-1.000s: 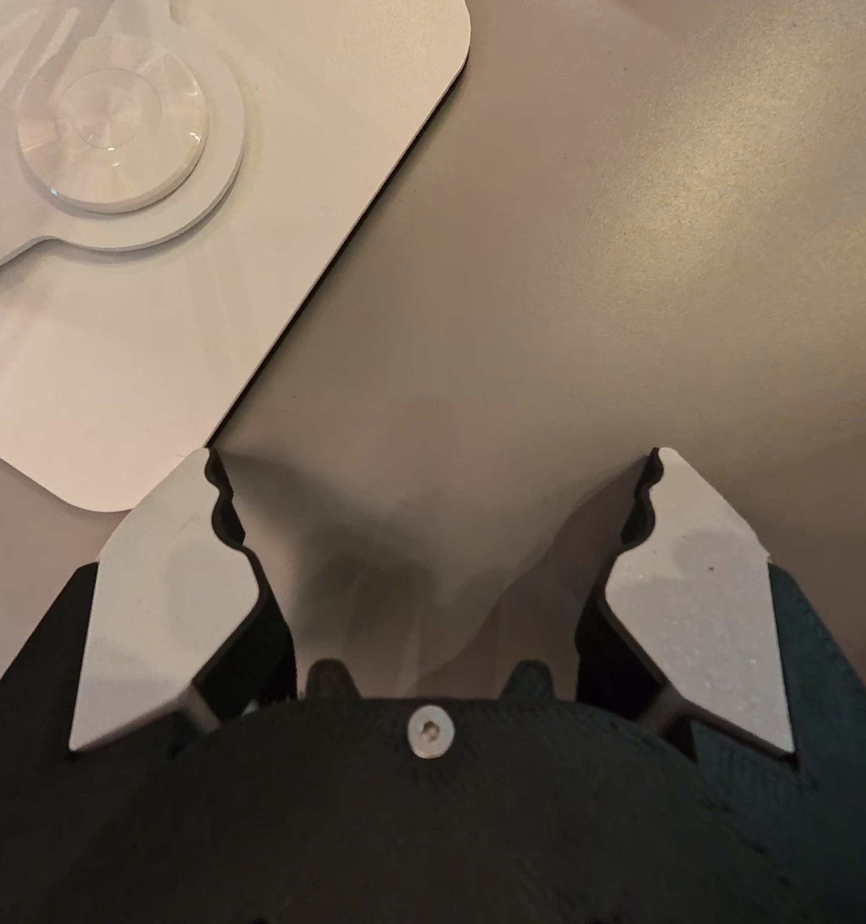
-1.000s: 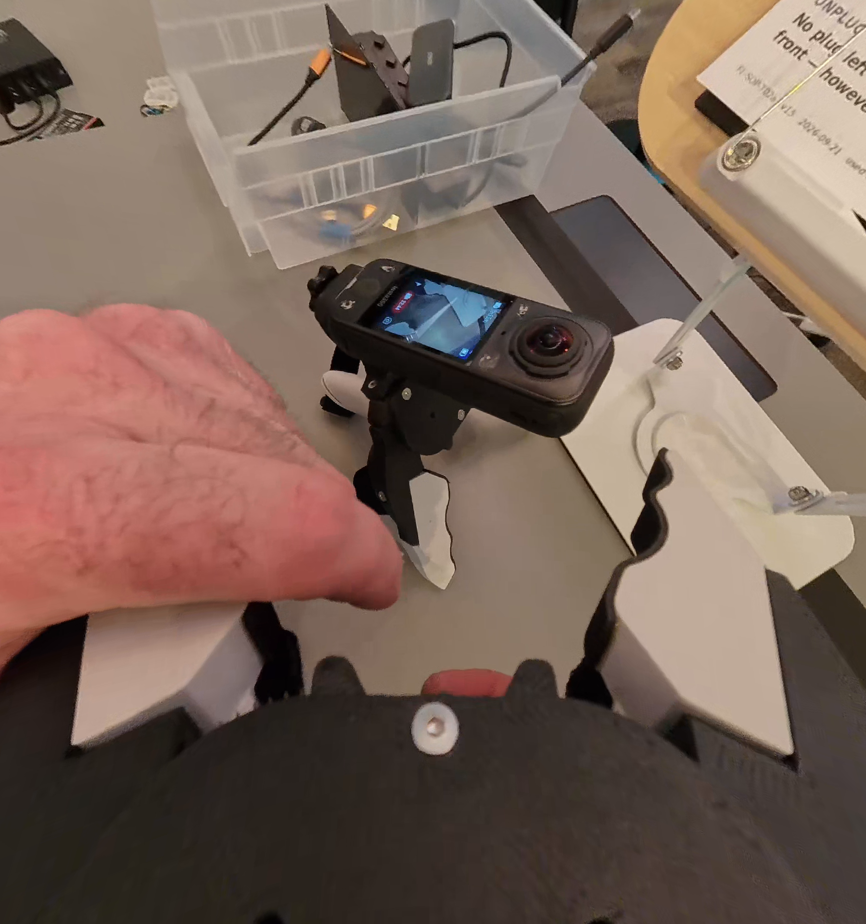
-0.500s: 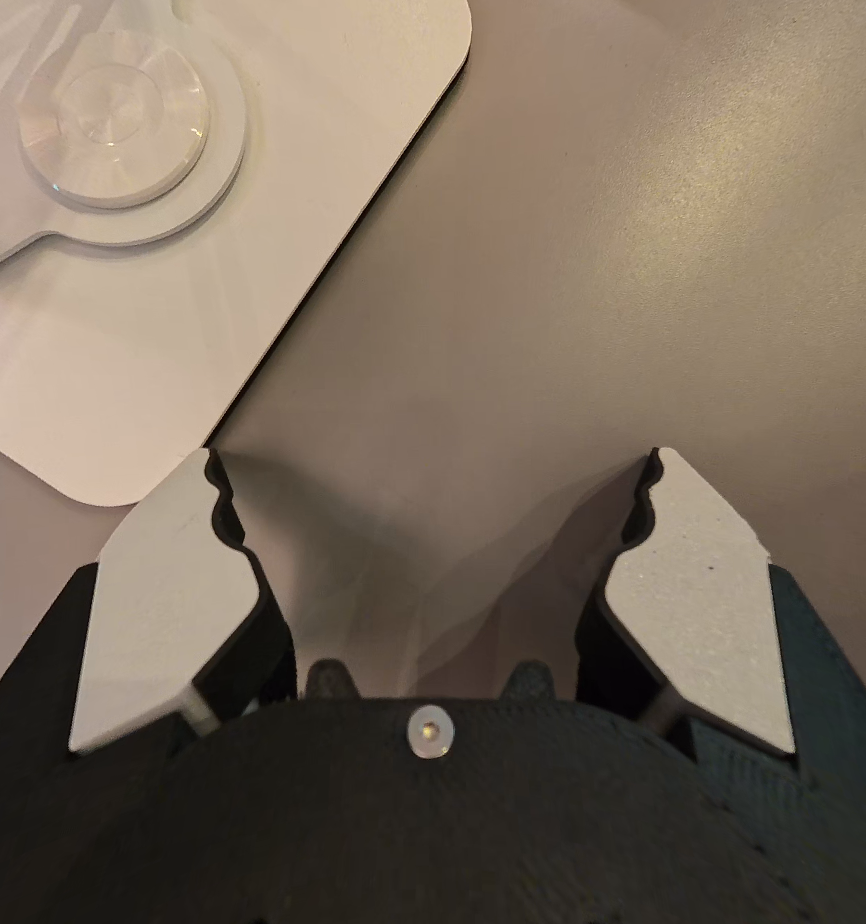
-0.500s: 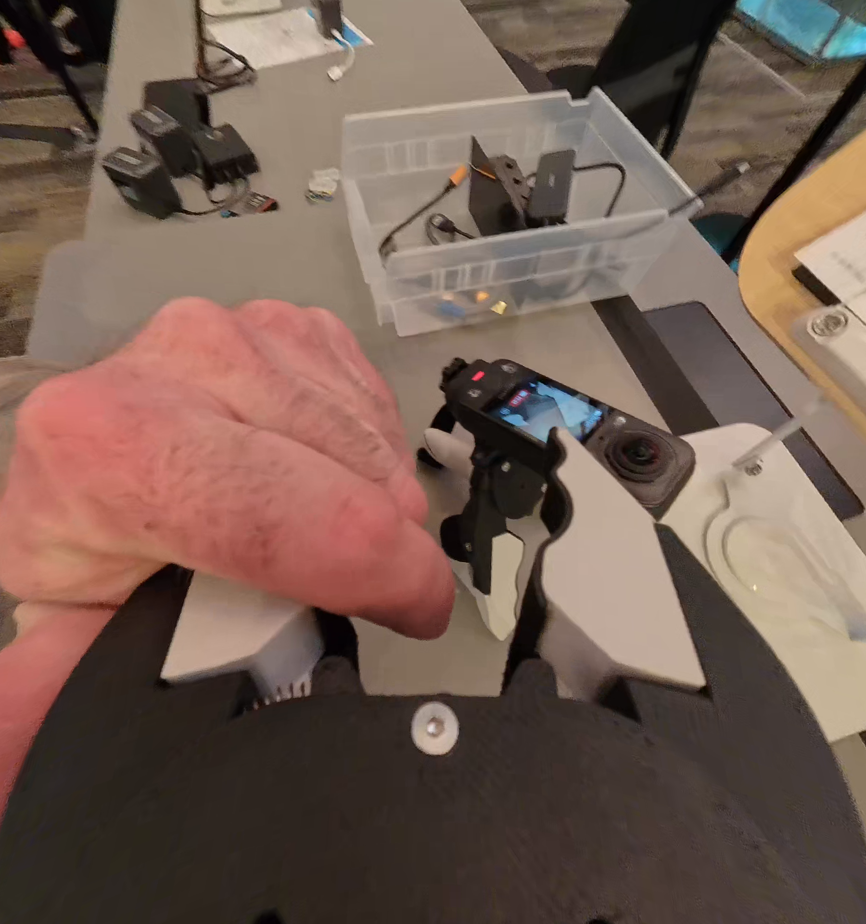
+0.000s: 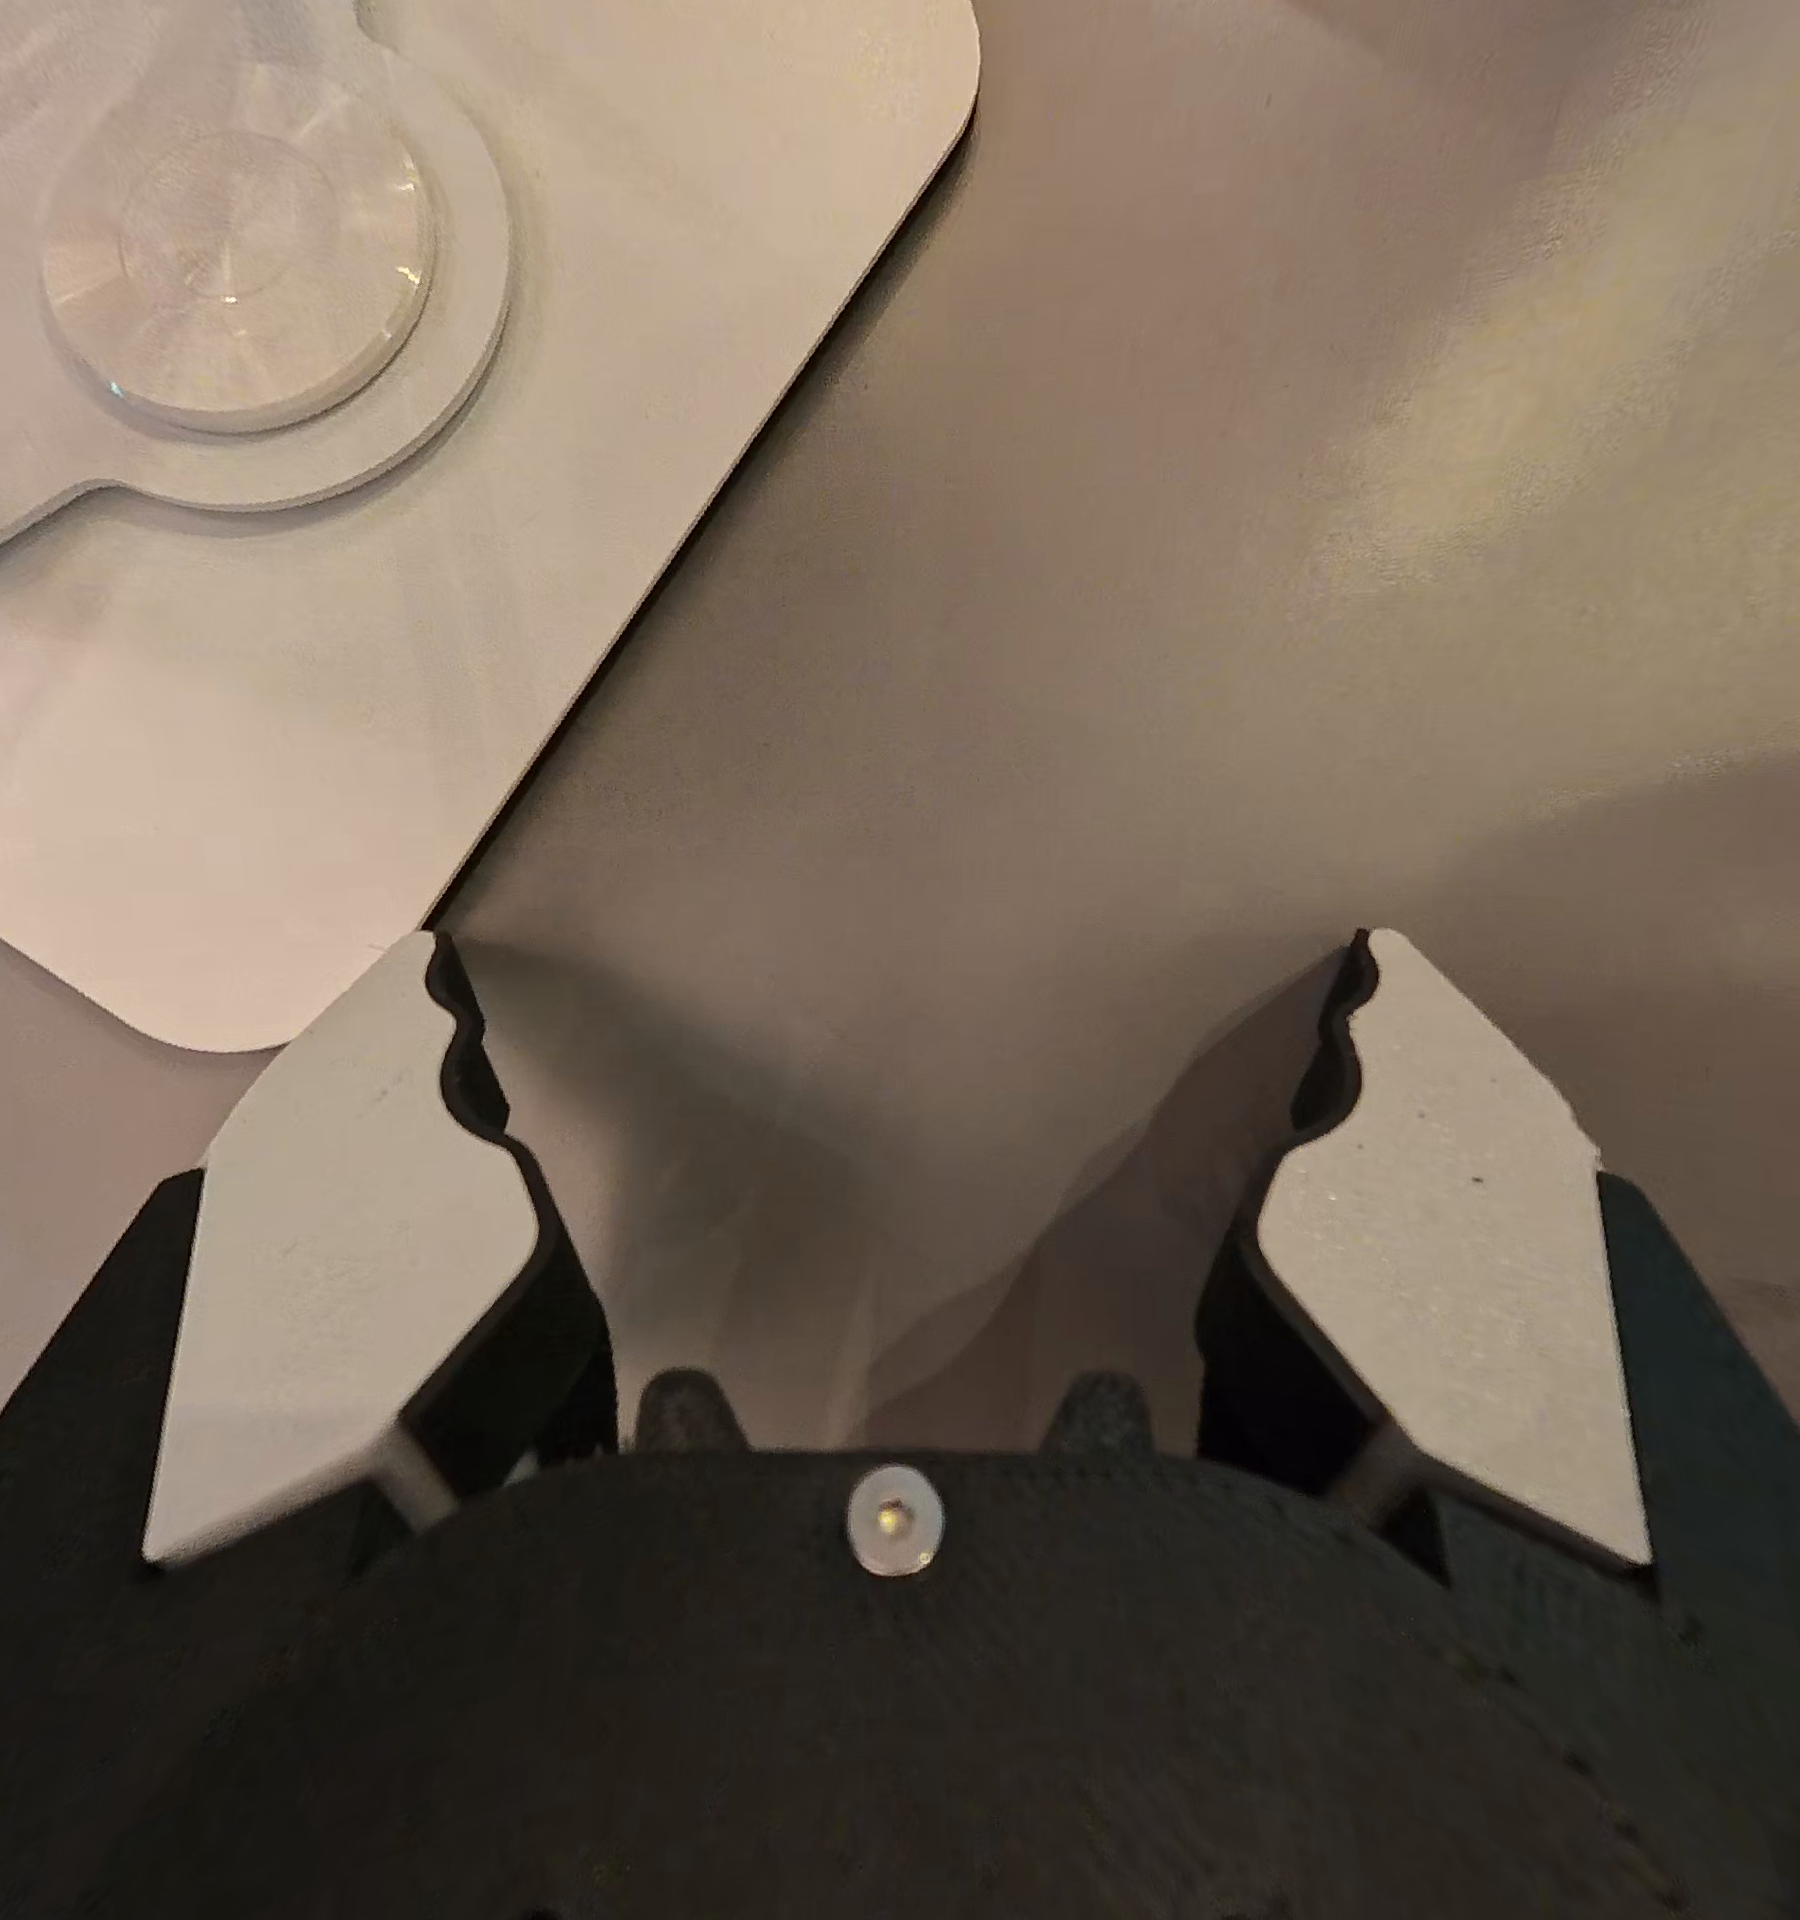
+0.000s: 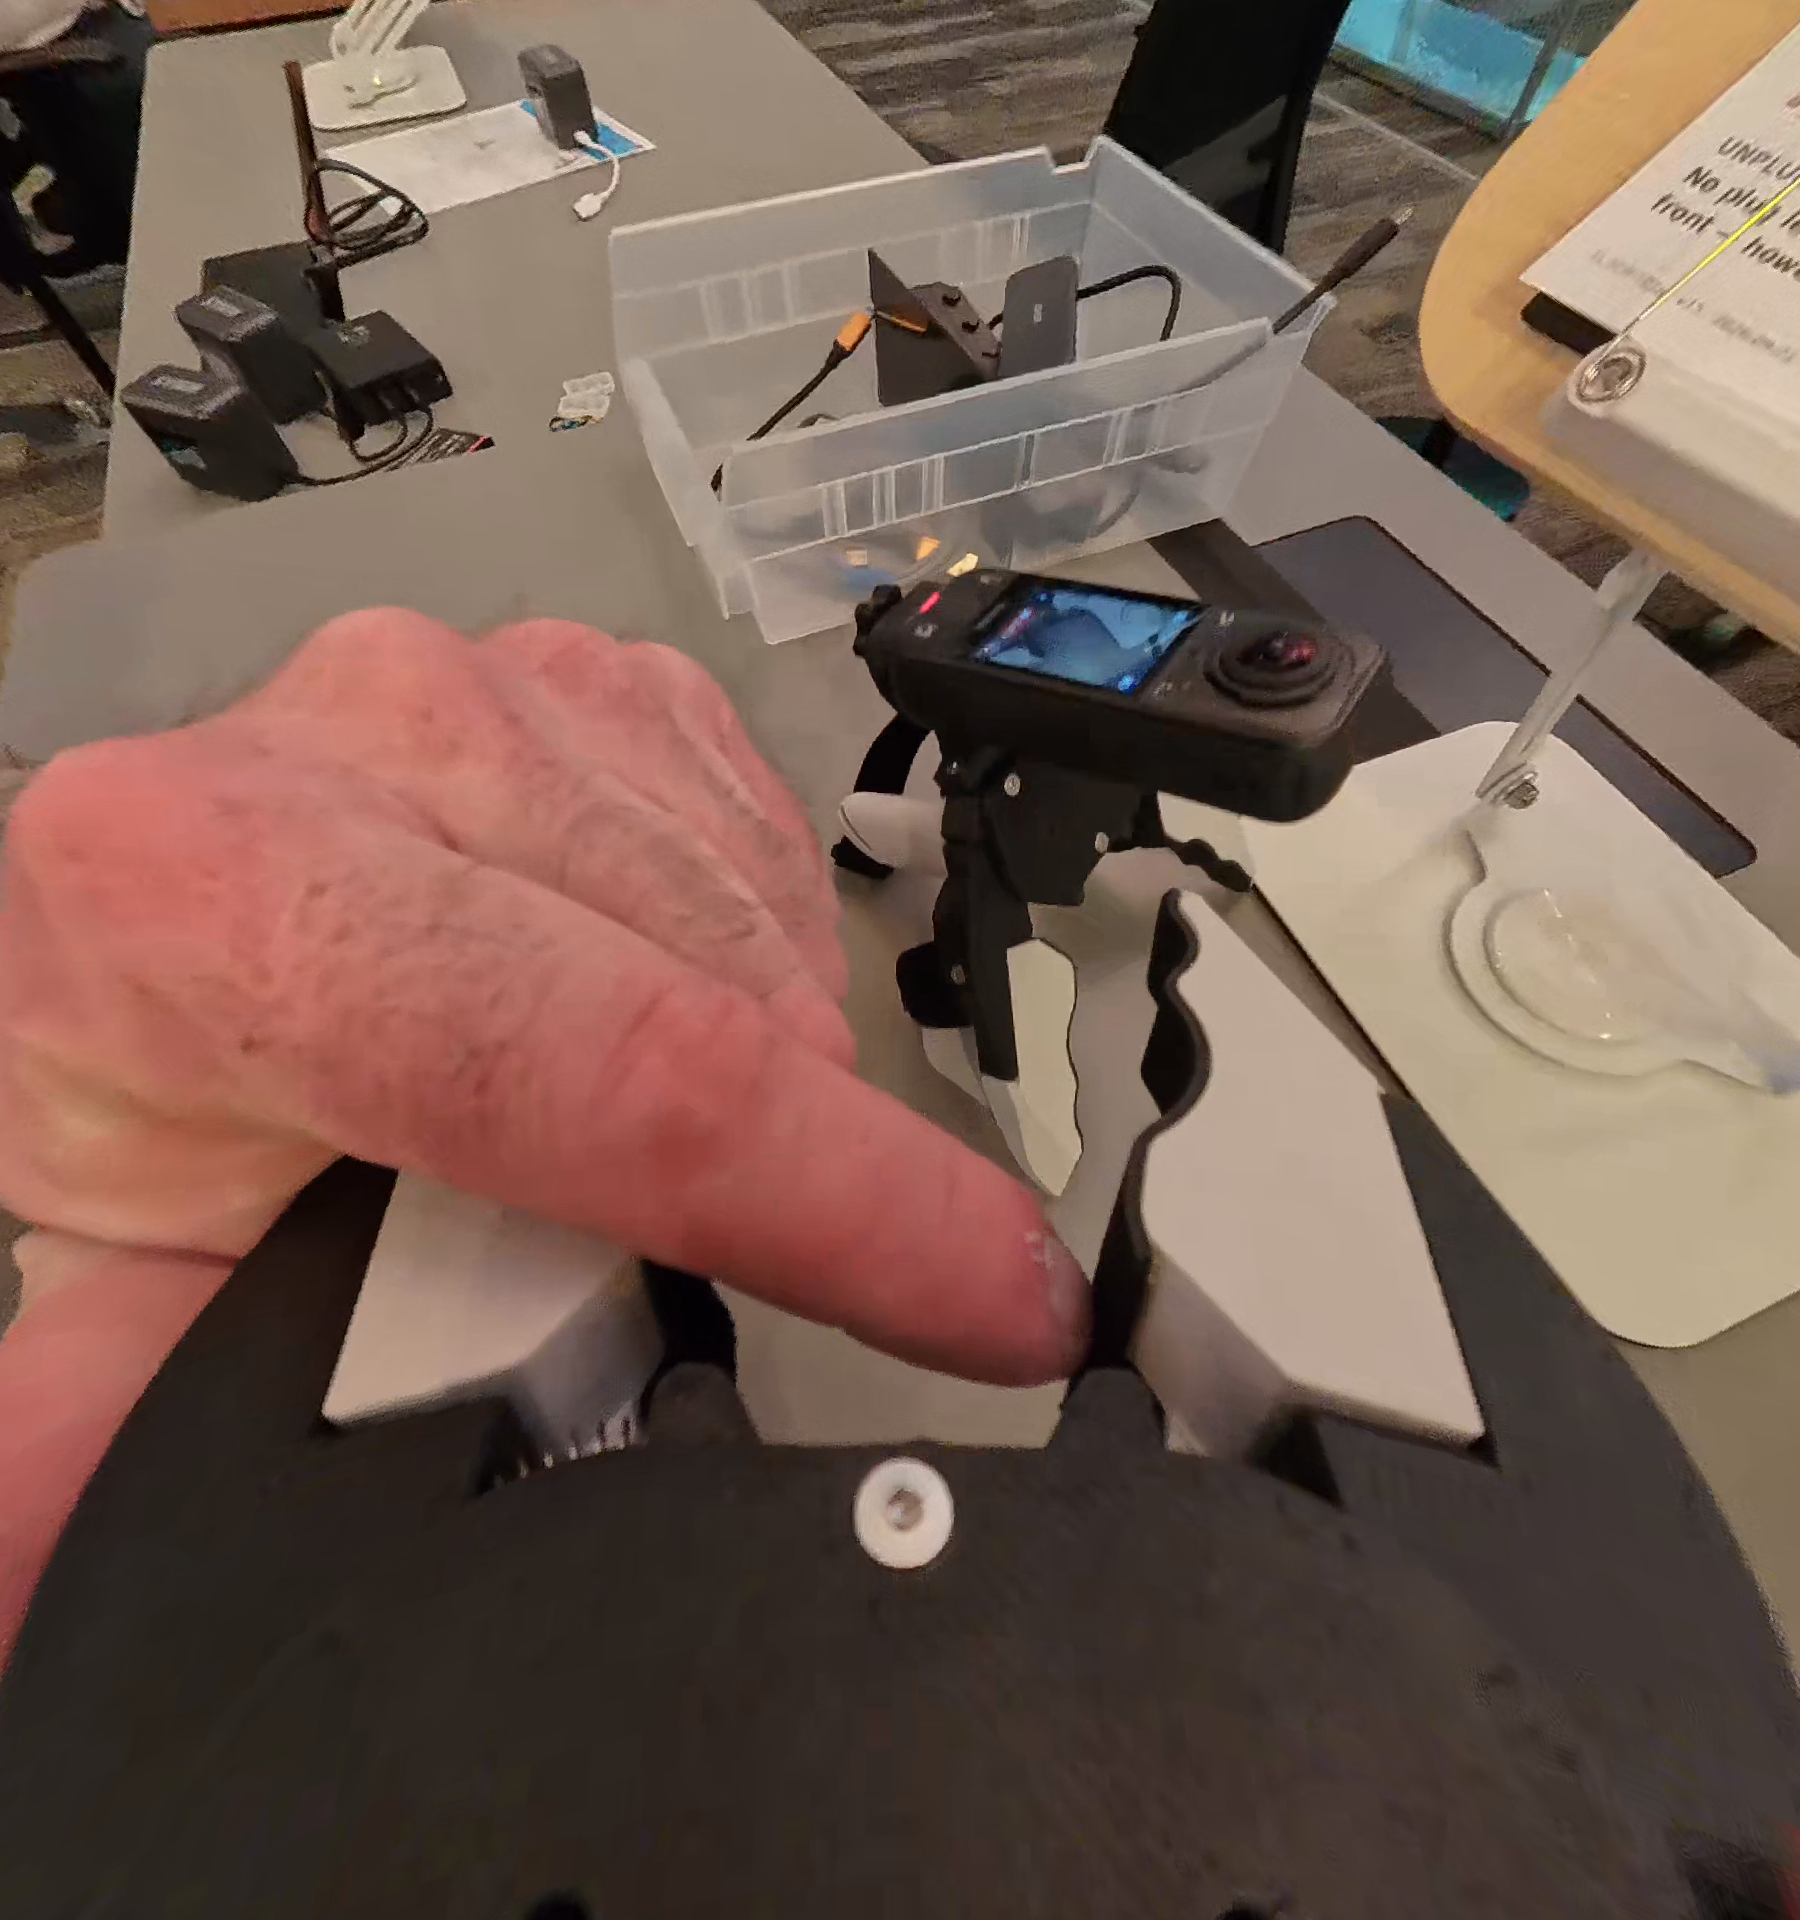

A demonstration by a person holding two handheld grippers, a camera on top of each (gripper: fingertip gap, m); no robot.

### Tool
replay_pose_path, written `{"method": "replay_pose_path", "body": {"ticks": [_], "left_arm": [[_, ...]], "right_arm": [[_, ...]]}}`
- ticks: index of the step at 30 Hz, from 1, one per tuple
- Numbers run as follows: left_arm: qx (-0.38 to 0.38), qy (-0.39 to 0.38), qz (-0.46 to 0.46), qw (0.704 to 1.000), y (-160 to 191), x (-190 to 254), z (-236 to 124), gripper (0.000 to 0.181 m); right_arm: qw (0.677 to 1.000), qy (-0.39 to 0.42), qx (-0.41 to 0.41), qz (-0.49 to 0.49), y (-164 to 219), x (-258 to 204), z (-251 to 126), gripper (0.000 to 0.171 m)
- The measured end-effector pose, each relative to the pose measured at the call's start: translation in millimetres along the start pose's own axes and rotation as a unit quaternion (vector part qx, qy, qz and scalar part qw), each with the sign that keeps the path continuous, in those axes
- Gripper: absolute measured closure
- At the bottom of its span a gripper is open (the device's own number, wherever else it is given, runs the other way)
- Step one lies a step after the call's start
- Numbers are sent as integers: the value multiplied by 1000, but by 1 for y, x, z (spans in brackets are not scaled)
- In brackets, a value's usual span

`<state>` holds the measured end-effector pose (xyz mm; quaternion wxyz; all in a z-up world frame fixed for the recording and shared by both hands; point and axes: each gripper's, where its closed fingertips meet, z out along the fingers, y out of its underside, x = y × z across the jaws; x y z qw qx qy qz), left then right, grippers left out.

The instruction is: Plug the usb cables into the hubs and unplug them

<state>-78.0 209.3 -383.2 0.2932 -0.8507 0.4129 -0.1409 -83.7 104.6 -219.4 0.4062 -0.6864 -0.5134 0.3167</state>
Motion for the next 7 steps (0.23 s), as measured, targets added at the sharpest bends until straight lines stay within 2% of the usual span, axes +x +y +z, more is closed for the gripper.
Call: {"method": "replay_pose_path", "body": {"ticks": [3,5,7], "left_arm": [[0,0,0,1000,0,0,0,35],[0,0,0,1000,0,0,0,35],[0,0,0,1000,0,0,0,35]], "right_arm": [[1000,-15,-18,3,16,5,2,73],[999,18,-37,16,31,18,1,51],[998,37,-53,26,46,27,1,42]]}}
